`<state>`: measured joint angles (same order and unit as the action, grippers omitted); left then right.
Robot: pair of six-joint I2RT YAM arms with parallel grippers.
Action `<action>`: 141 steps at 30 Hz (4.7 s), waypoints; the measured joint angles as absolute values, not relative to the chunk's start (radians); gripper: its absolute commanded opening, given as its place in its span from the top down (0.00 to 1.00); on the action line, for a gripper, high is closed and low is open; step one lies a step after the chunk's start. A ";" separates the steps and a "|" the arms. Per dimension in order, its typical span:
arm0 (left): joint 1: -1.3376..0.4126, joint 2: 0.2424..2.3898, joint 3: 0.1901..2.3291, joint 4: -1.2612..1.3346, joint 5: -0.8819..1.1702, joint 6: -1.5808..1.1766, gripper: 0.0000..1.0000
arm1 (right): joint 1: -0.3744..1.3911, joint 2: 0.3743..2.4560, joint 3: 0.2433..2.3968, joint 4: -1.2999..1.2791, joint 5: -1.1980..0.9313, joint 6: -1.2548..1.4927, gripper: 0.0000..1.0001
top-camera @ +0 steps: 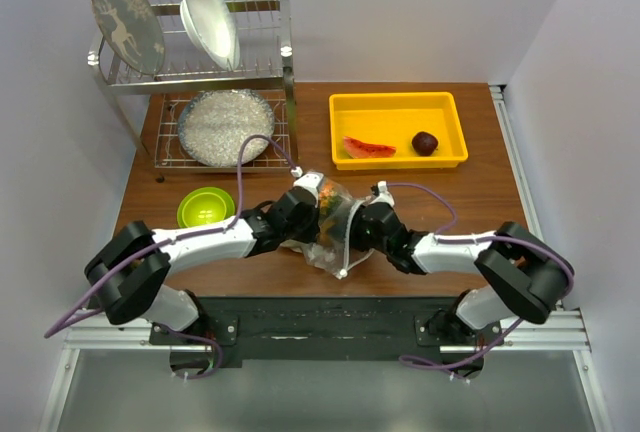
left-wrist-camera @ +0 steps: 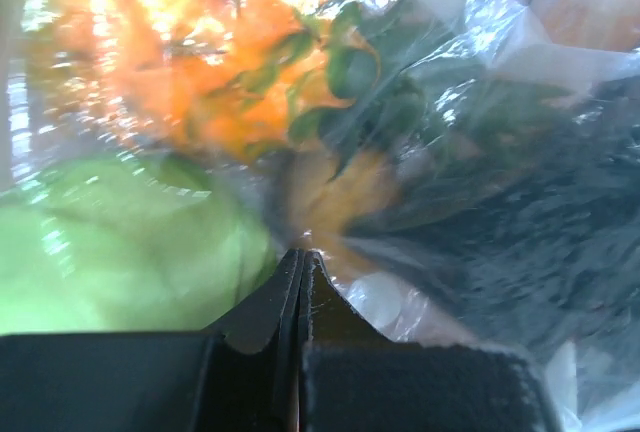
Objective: Open the zip-top bag and remove the fake food
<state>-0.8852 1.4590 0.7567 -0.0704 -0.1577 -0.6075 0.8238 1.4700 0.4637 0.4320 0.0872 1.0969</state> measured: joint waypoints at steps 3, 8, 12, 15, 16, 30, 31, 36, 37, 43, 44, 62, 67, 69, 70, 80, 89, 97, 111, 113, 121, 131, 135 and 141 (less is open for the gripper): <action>-0.886 1.431 0.778 -0.131 -0.187 -0.598 1.00 | 0.824 1.405 0.463 0.366 0.107 1.083 0.75; -0.884 1.426 0.793 -0.162 -0.204 -0.581 1.00 | 0.825 1.319 0.464 0.284 0.123 1.063 0.67; -0.885 1.458 0.793 -0.155 -0.184 -0.581 1.00 | 0.825 1.315 0.465 0.234 0.127 1.049 0.61; -0.885 1.485 0.793 -0.139 -0.162 -0.581 1.00 | 0.825 1.332 0.484 0.196 0.131 1.034 0.52; -0.885 1.491 0.793 -0.135 -0.158 -0.581 1.00 | 0.825 1.343 0.496 0.185 0.131 1.028 0.51; -0.897 1.556 0.793 -0.088 -0.126 -0.581 1.00 | 0.825 1.504 0.623 0.161 0.112 0.985 0.57; -0.898 1.557 0.793 -0.087 -0.126 -0.581 1.00 | 0.825 1.506 0.625 0.161 0.113 0.984 0.61; -0.898 1.557 0.791 -0.089 -0.148 -0.583 1.00 | 0.826 1.490 0.626 0.135 0.118 0.979 0.75; -0.898 1.556 0.789 -0.089 -0.154 -0.583 1.00 | 0.826 1.479 0.626 0.120 0.120 0.975 0.76; -0.874 1.549 0.779 -0.098 -0.201 -0.591 1.00 | 0.826 1.271 0.609 -0.002 0.121 0.953 0.75; -0.870 1.547 0.777 -0.099 -0.207 -0.591 1.00 | 0.826 1.230 0.603 -0.018 0.121 0.949 0.75; -0.864 1.515 0.782 -0.132 -0.210 -0.582 1.00 | 0.577 1.009 0.867 -0.447 0.128 0.728 0.70; -0.864 1.486 0.797 -0.156 -0.200 -0.572 1.00 | 0.326 1.336 1.089 -0.383 0.063 0.650 0.69; -0.864 1.469 0.806 -0.167 -0.190 -0.561 1.00 | 0.283 1.451 1.169 -0.366 0.057 0.637 0.67; -0.864 1.459 0.812 -0.174 -0.186 -0.556 1.00 | 0.260 1.520 1.228 -0.361 0.057 0.631 0.66; -0.864 1.366 0.876 -0.236 -0.192 -0.517 0.84 | 0.185 1.954 1.598 -0.347 0.061 0.594 0.30; -0.858 1.382 0.971 -0.301 -0.276 -0.466 0.74 | 0.184 1.971 1.596 -0.382 0.041 0.579 0.30; -0.816 1.397 0.991 -0.331 -0.375 -0.432 0.74 | 0.204 1.414 1.122 -0.307 -0.044 0.612 0.48; -0.762 1.395 0.889 -0.309 -0.308 -0.462 0.82 | 0.498 1.116 0.483 -0.024 -0.128 0.805 0.49; -0.762 1.367 0.864 -0.311 -0.296 -0.477 0.80 | 0.533 1.180 0.485 0.057 -0.127 0.825 0.49; -0.762 1.284 0.811 -0.306 -0.282 -0.503 0.77 | 0.596 1.386 0.490 0.283 -0.116 0.921 0.46; -0.762 1.290 0.753 -0.230 -0.284 -0.514 0.88 | 0.649 1.399 0.440 0.511 0.005 1.029 0.43; -0.762 1.293 0.749 -0.213 -0.283 -0.514 0.90 | 0.664 1.386 0.418 0.552 0.056 1.044 0.42; -0.762 1.296 0.748 -0.202 -0.283 -0.513 0.92 | 0.670 1.485 0.434 0.652 0.080 1.067 0.43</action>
<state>-0.7620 1.2961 0.7475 -0.2024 -0.2829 -0.5133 0.6701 1.4849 0.4339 0.6521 0.0799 1.0672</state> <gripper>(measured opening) 0.096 0.578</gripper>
